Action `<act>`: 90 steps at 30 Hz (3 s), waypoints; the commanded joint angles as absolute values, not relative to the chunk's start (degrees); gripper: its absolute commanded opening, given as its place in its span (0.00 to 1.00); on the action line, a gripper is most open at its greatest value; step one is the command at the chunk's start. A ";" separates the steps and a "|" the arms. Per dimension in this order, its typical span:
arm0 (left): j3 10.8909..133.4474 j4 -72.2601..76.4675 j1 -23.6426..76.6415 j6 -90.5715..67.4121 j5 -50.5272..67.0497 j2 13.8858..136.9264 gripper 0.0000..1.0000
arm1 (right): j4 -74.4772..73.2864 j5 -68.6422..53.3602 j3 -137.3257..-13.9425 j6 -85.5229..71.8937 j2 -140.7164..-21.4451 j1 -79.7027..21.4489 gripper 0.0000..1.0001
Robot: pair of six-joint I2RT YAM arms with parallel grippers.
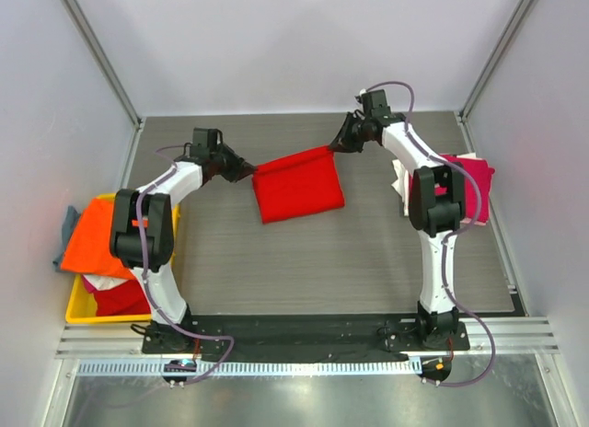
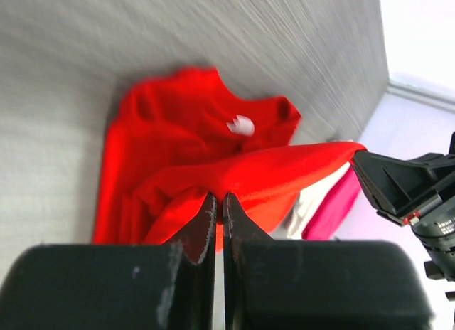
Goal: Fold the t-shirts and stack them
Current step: Fold the tshirt, then neatly place the folded tshirt to the corner
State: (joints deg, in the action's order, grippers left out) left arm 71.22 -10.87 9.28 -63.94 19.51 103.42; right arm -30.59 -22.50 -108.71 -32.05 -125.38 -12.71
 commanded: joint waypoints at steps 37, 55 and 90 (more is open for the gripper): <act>68.91 -10.72 10.55 -50.98 15.29 108.02 0.51 | -6.59 -26.55 -73.51 -30.94 -113.13 -15.47 0.36; 75.93 -8.00 10.81 -49.22 15.82 116.36 0.60 | -3.87 -16.79 -71.89 -35.95 -113.98 -14.41 0.60; 82.44 -5.63 12.83 -51.25 9.95 123.58 0.00 | -5.54 -5.98 -84.72 -33.23 -124.98 -17.93 0.07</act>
State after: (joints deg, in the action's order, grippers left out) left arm 81.60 -5.52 11.79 -52.51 15.03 122.89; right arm -3.90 -11.40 -83.35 -35.64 -123.81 -16.82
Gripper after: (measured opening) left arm 0.032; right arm 0.134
